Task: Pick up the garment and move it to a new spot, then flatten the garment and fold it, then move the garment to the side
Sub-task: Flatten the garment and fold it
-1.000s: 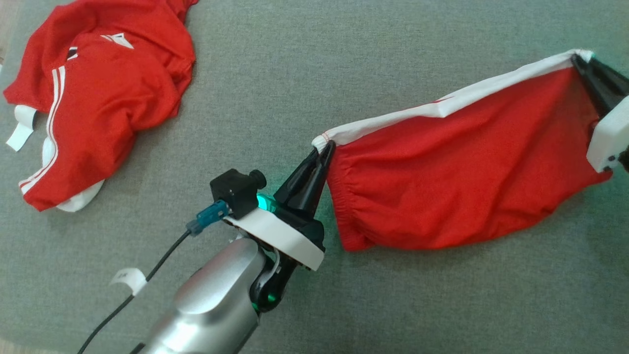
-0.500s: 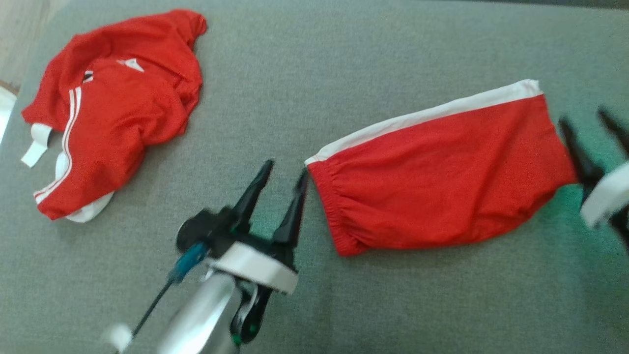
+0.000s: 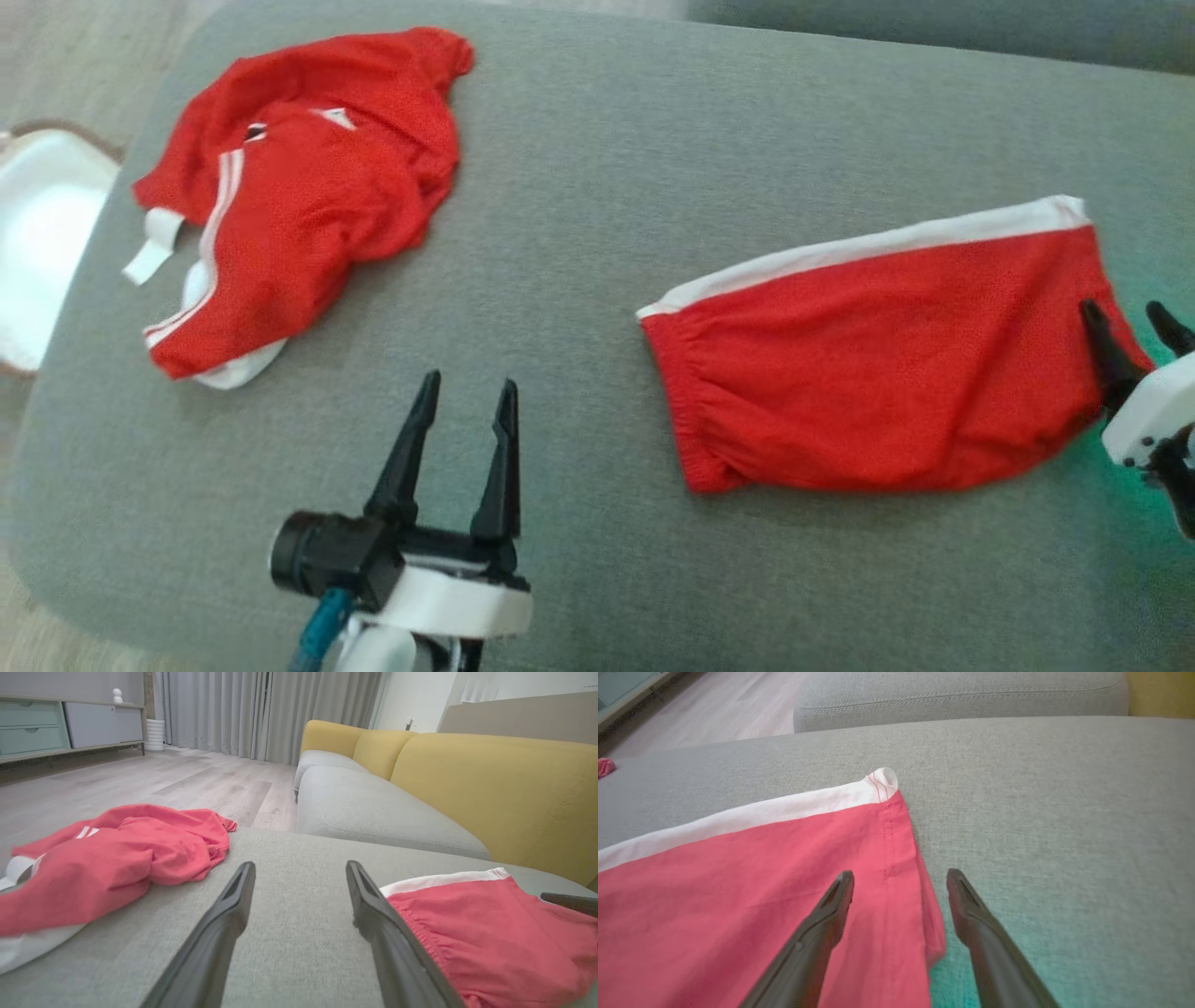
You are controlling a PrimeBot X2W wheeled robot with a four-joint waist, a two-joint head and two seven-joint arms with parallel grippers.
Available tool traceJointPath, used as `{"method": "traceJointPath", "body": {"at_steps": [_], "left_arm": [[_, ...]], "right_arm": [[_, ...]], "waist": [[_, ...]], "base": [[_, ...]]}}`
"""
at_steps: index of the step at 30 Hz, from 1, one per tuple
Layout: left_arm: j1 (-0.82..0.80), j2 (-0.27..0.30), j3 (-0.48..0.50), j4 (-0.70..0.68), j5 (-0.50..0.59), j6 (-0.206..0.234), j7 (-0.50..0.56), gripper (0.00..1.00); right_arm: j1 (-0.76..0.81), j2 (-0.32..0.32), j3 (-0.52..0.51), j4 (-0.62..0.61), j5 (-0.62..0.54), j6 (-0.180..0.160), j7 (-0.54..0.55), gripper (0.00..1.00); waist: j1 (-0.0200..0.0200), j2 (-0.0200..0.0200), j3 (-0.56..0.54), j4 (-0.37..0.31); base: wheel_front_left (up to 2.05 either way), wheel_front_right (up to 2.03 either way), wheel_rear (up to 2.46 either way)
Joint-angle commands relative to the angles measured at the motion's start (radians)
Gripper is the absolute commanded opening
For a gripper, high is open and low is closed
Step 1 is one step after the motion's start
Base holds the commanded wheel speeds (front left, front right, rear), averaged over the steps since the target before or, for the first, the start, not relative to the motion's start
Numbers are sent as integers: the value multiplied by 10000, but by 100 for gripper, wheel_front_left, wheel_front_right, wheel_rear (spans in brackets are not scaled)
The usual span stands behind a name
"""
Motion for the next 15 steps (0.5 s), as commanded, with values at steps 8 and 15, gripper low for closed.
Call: {"method": "traceJointPath", "body": {"at_steps": [8, 15], "left_arm": [[67, -35, -166, -475, -116, 116, -51, 100], [46, -36, -173, -485, -173, 289, -51, 100]], "right_arm": [[-871, 142, -258, 1556, -787, -7, 873, 100], [-747, 361, 313, 1498, 195, -7, 1682, 0]], "waist": [[0, 0, -95, 698], [0, 0, -190, 663]], "base": [[0, 0, 0], [0, 0, 0]]}}
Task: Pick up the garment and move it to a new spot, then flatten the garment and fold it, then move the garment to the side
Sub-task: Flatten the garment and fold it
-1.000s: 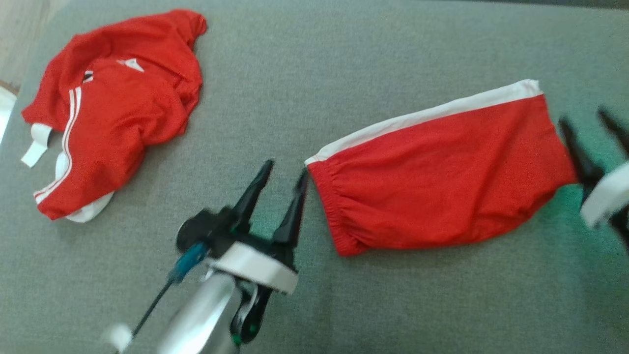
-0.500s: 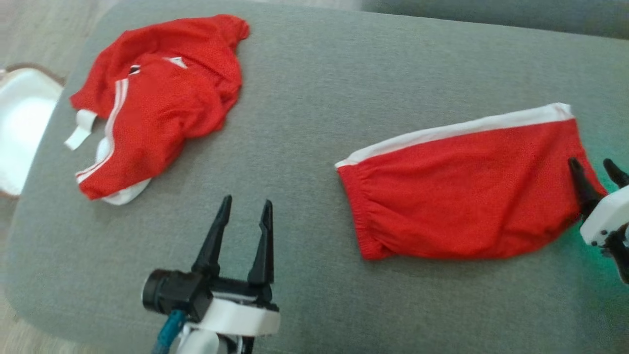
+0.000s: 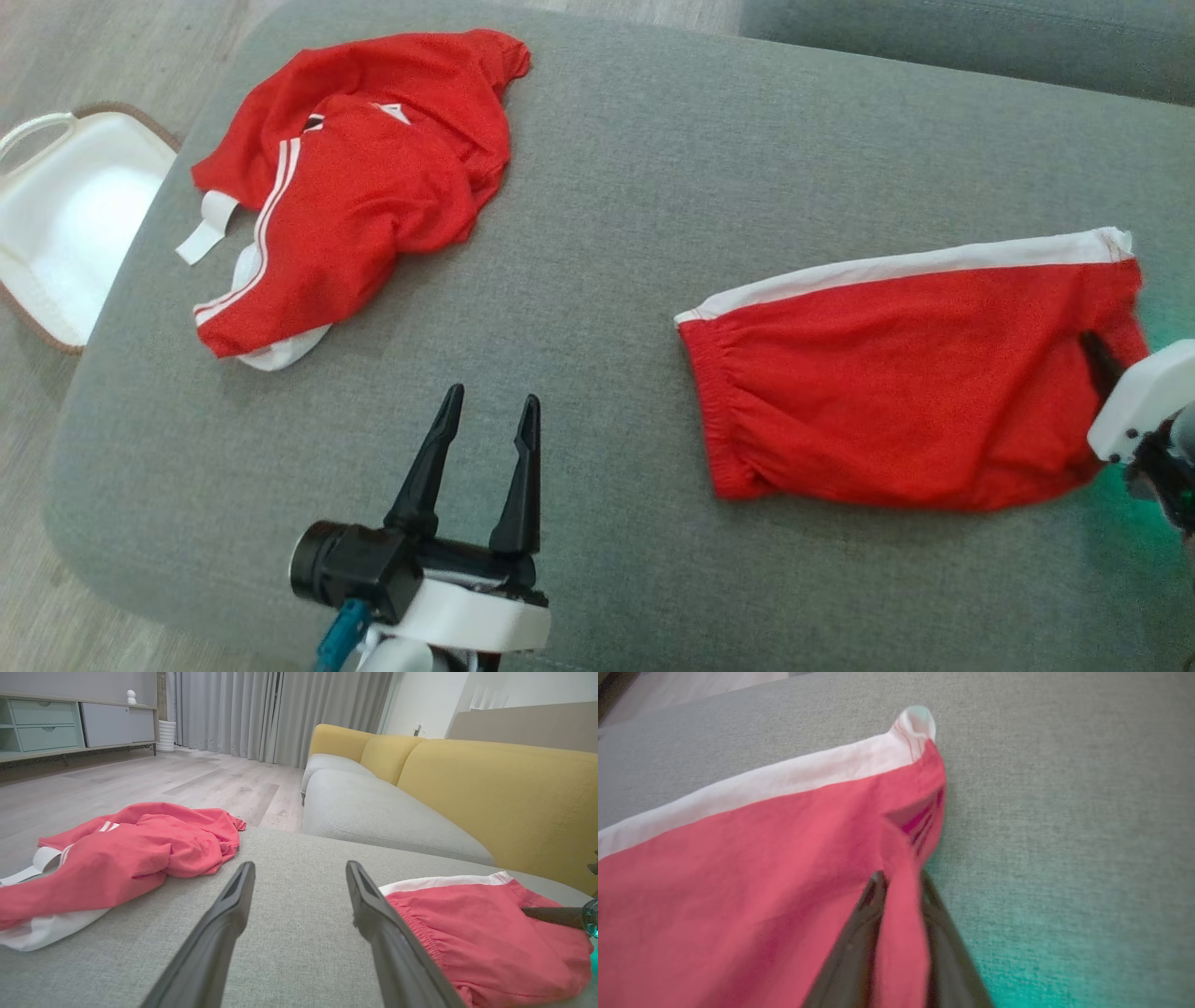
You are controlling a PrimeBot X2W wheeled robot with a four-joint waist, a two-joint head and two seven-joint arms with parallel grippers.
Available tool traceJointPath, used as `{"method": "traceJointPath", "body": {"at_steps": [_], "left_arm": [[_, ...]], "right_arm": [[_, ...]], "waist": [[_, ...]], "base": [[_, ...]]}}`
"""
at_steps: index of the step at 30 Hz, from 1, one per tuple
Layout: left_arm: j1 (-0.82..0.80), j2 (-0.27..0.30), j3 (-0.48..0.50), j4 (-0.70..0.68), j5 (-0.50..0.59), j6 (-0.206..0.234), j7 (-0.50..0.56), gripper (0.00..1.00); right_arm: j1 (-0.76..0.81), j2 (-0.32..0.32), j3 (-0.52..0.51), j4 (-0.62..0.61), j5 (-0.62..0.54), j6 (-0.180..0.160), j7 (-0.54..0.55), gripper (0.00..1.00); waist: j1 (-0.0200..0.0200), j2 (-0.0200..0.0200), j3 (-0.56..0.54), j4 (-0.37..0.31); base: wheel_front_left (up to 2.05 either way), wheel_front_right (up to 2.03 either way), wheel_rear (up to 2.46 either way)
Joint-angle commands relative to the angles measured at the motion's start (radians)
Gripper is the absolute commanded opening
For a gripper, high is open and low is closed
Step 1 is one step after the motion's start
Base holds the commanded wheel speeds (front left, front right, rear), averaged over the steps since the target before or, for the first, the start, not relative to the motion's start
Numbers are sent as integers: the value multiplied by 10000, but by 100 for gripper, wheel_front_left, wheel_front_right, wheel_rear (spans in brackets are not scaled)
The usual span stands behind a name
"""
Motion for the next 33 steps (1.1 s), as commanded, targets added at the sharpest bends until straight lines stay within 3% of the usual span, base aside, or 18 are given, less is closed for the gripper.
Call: {"method": "traceJointPath", "body": {"at_steps": [1, 10, 20, 26, 33], "left_arm": [[-219, -27, 297, -363, -82, 86, -51, 100], [-268, -27, 362, -409, -34, 50, -51, 100], [-547, -27, 444, -310, 23, -52, -51, 100], [-530, -27, 415, -152, 38, -96, -51, 100], [-365, -28, 366, 47, -82, -159, -51, 100]], "right_arm": [[99, -70, 387, -136, 149, -7, 59, 0], [-423, -525, 108, 181, 52, -7, -524, 0], [-665, -1607, -548, 430, -396, -7, -815, 0], [-1012, -1296, -415, -521, -478, -7, -924, 0], [-802, -242, -83, -2610, -427, -7, -759, 0]], "waist": [[0, -1, -19, -127], [0, -1, 90, -950], [0, -1, 299, -2050], [0, -1, 90, -2353], [0, -1, -401, -2354]], "base": [[0, 0, 0], [0, 0, 0], [0, 0, 0], [0, 0, 0], [0, 0, 0]]}}
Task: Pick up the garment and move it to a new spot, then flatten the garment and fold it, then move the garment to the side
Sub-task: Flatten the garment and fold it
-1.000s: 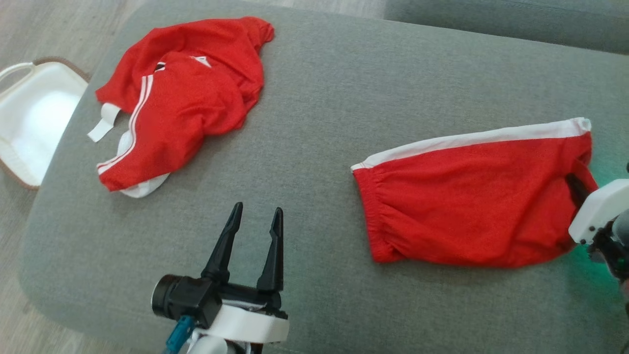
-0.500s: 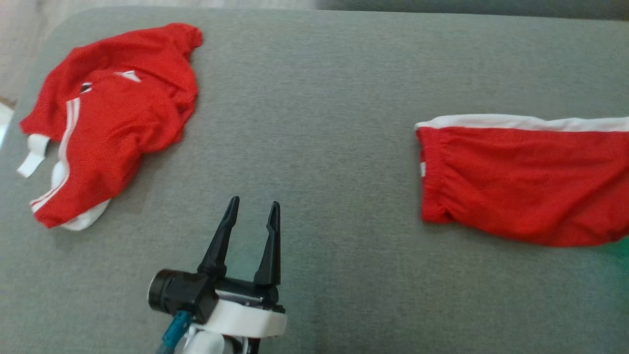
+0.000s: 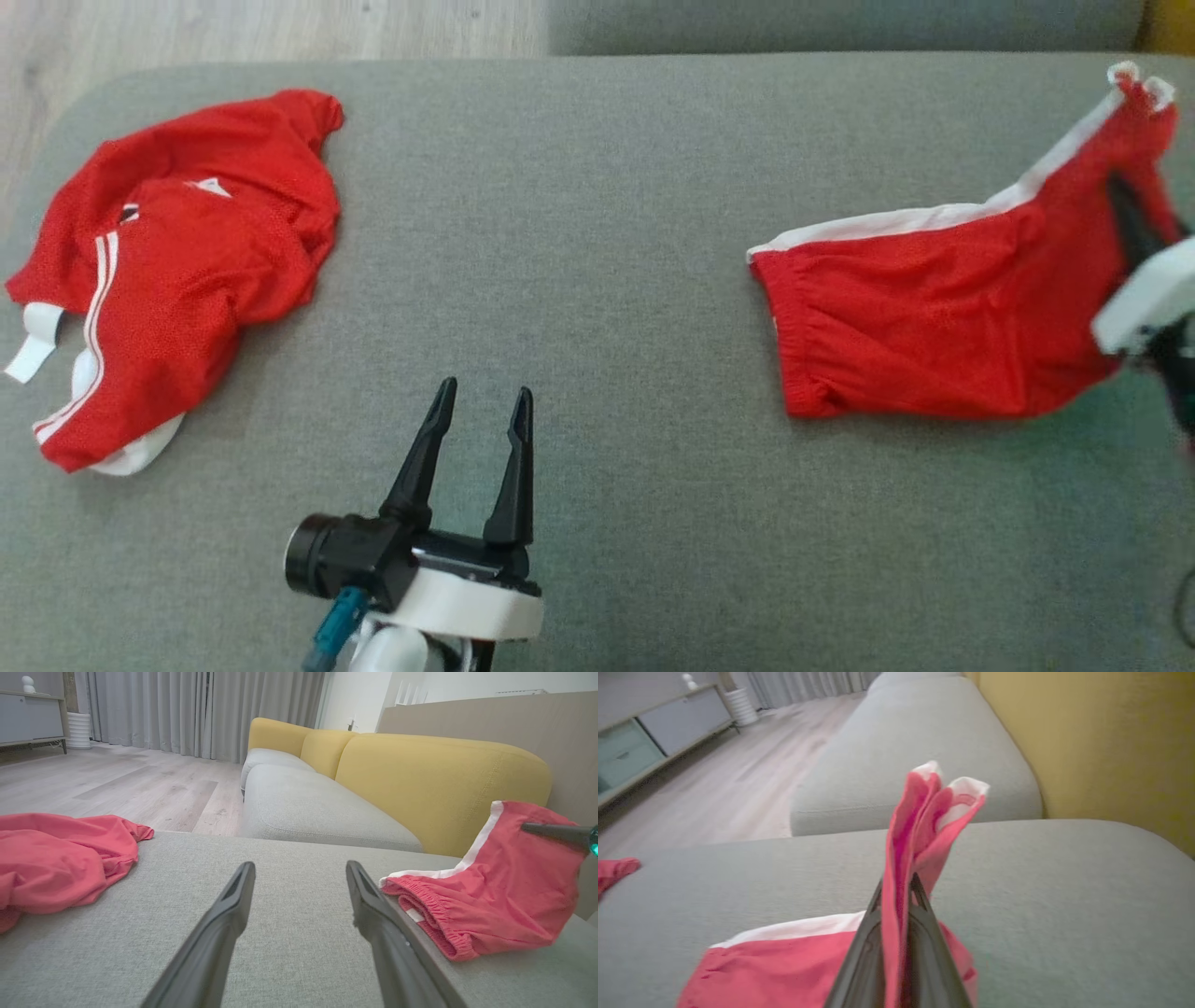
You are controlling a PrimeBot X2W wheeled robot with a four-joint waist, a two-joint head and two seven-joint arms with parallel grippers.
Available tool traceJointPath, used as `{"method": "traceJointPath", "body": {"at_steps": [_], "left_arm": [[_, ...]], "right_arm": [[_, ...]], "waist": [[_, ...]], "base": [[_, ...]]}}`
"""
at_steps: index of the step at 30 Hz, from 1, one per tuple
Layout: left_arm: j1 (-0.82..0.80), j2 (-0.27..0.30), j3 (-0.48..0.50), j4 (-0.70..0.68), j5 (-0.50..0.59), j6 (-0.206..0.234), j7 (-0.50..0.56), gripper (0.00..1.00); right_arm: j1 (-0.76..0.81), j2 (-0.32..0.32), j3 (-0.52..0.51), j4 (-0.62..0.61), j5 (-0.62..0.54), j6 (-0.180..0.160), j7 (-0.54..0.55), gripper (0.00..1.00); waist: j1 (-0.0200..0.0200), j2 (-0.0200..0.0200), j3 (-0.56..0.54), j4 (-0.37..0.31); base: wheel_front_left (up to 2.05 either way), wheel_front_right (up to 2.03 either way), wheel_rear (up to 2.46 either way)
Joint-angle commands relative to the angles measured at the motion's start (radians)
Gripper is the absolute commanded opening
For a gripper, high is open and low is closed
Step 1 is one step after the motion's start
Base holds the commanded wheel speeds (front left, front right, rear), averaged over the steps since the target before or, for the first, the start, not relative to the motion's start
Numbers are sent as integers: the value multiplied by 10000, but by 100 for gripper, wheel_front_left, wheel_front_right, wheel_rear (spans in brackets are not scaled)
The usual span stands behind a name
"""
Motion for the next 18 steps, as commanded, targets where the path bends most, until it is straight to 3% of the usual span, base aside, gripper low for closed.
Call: {"method": "traceJointPath", "body": {"at_steps": [1, 7, 14, 15, 16, 17, 18], "left_arm": [[-100, -22, 234, -223, -50, -54, -51, 100], [9, -22, 108, -143, -164, -89, -51, 100], [75, -22, 2, -112, -245, -80, -51, 100], [88, -22, 0, -98, -248, -71, -51, 100], [96, -22, -5, -79, -250, -64, -51, 100], [103, -22, -9, -62, -253, -60, -51, 100], [118, -22, -4, -49, -257, -52, -51, 100]], "right_arm": [[73, 65, 178, -666, -7, -9, 113, 0], [880, 1145, 551, -2053, -157, -9, 704, 0], [1397, 2448, 1131, -2367, -307, -9, 1055, 2], [1423, 2600, 1225, -2367, -316, -9, 1068, 22], [1443, 2718, 1279, -2370, -342, -9, 1051, 70], [1460, 2814, 1267, -2372, -377, -9, 991, 100], [1477, 2884, 1246, -2381, -418, -9, 931, 100]], "waist": [[0, 0, -150, 58], [0, 0, -436, 332], [0, 0, -508, 653], [0, 0, -517, 680], [0, 0, -531, 707], [0, 0, -557, 729], [0, 0, -597, 738]], "base": [[0, 0, 0], [0, 0, 0], [0, 0, 0], [0, 0, 0], [0, 0, 0], [0, 0, 0], [0, 0, 0]]}}
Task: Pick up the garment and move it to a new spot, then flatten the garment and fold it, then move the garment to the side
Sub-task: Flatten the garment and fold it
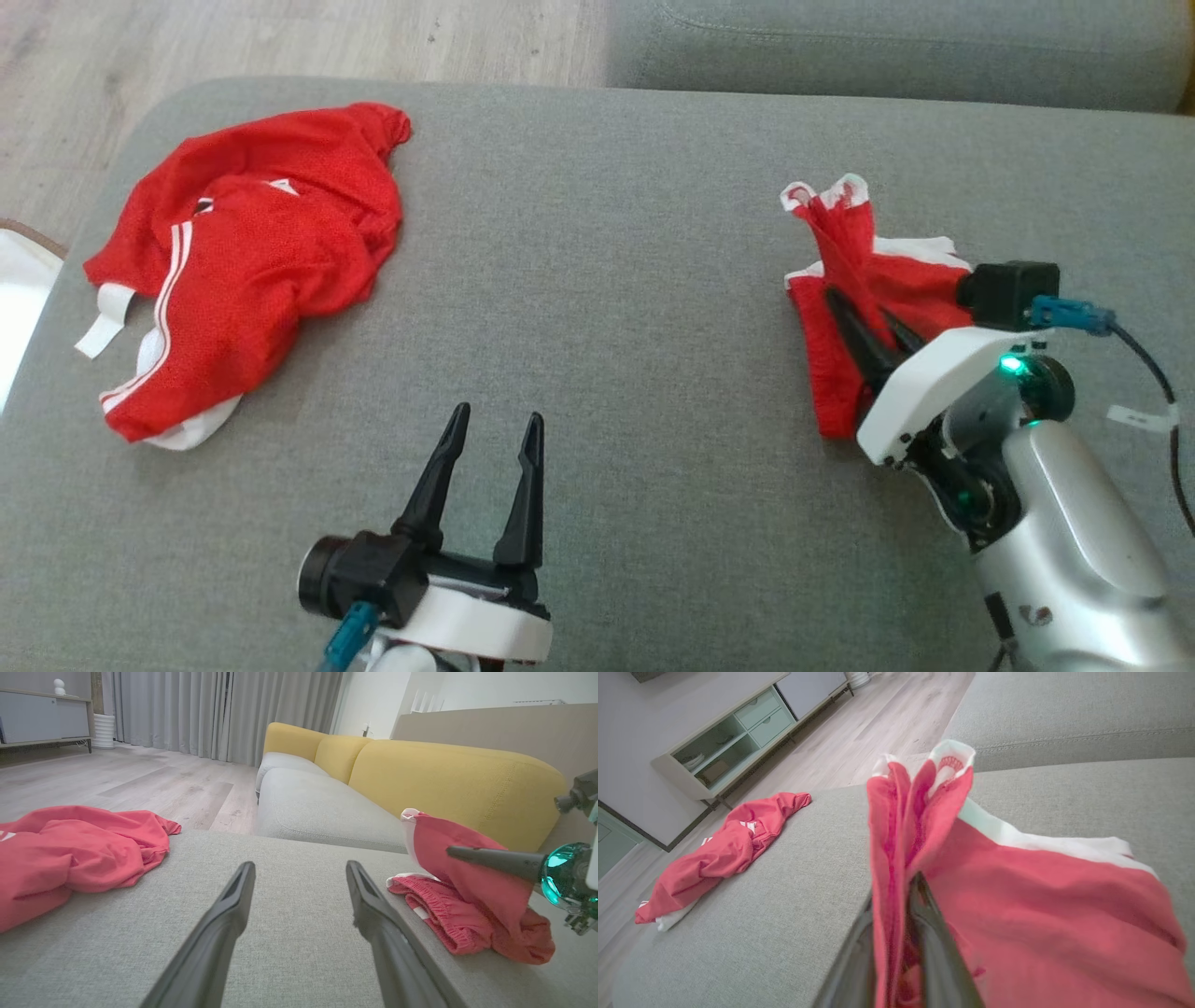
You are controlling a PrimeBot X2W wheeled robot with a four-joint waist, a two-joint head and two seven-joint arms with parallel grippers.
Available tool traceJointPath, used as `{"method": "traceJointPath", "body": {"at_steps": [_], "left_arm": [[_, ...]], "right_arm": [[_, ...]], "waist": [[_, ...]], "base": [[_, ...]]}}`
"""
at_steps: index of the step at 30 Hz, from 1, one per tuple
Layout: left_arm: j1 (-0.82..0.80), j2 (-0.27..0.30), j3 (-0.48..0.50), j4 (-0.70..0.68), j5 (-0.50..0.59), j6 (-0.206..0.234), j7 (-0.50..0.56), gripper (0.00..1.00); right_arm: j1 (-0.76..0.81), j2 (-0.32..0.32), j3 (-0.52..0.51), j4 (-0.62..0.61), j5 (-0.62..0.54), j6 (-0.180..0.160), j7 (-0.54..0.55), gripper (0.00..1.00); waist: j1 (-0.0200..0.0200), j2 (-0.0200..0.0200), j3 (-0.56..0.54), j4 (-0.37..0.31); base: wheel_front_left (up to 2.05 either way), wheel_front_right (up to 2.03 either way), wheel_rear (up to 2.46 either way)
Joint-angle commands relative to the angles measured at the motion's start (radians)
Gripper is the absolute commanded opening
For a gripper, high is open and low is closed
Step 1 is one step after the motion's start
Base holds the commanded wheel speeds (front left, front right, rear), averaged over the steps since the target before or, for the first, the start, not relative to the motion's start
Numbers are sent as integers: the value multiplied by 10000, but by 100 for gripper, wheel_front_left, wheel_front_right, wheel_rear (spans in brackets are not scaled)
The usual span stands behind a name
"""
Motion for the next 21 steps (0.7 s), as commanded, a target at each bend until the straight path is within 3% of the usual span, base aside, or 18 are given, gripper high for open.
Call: {"method": "traceJointPath", "body": {"at_steps": [1, 6, 11, 16, 21], "left_arm": [[-119, -26, 231, -259, -53, 38, -51, 100], [29, -26, 274, -203, -43, 72, -51, 100], [370, -26, 498, -166, 64, 197, -51, 100], [825, -26, 966, -296, 584, 624, -51, 100], [1310, 59, 1285, -417, 1398, 1147, -51, 100]], "right_arm": [[-150, 110, 49, -441, -136, -9, -212, 100], [77, 6, -218, -843, -106, -9, -605, 100], [828, -608, -644, -1398, -234, -9, -1399, 100], [1817, -1206, -739, -1574, -773, -9, -2904, 100], [2986, -1281, -885, -1170, -1513, -9, -4637, 100]], "waist": [[0, 0, -103, 23], [0, 0, -384, -39], [0, 0, -922, -304], [0, 0, -1428, -569], [0, 0, -1922, -628]], "base": [[0, 0, 0], [0, 0, 0], [0, 0, 0], [0, 0, 0], [0, 0, 0]]}}
